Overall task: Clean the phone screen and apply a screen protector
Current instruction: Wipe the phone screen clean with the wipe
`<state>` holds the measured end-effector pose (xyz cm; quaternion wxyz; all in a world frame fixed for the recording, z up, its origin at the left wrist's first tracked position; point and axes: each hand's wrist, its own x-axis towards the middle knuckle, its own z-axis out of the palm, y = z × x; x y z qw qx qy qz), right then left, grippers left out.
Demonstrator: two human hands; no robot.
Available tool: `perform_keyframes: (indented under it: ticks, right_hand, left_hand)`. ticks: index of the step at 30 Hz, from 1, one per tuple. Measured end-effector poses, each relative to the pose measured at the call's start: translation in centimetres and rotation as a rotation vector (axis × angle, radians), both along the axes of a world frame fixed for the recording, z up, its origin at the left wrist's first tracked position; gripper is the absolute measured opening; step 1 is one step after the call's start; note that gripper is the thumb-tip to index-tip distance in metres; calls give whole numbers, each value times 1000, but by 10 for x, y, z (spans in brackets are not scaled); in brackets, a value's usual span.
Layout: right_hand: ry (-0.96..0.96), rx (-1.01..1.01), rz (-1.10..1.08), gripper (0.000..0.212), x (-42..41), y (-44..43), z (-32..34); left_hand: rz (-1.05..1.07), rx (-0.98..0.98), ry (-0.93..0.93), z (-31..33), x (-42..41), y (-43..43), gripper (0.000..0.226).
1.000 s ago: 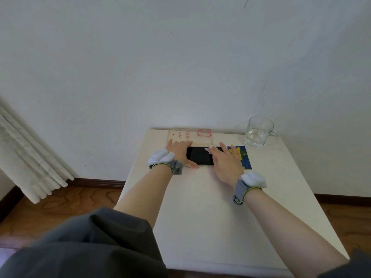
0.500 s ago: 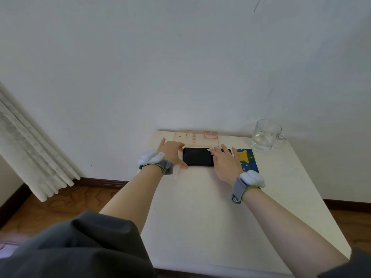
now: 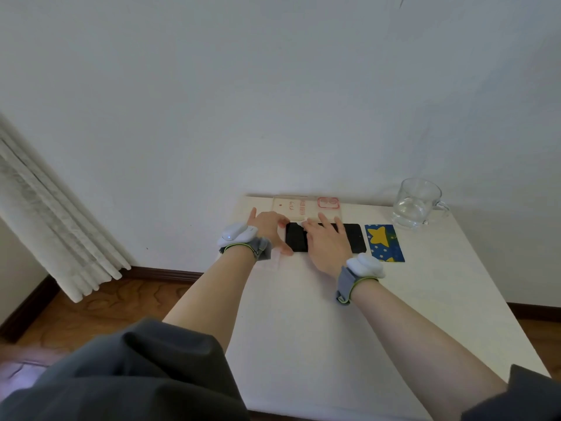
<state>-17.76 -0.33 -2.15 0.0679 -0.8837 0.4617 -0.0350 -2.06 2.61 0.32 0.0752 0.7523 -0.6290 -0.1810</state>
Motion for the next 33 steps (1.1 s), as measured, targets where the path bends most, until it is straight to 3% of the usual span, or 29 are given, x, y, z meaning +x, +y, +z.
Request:
perform_keyframes:
  ticks: [7,25,31,33]
  right_hand:
    - [-12,14,162,45,18,14,1]
    - [27,-78,-214,48,-68,6,-9]
    - [-107,-66,8,48,-10,42,-12]
    - [-147,-67,78,67,0,54,-14]
  left_hand:
    - [-6,29,-45,4,-2,-3,71]
    - [-9,153,-64,16,-14,-3,79]
    - [10,160,-81,11,-15,-7,76]
    - [14,164,-125,9,-16,-9,73]
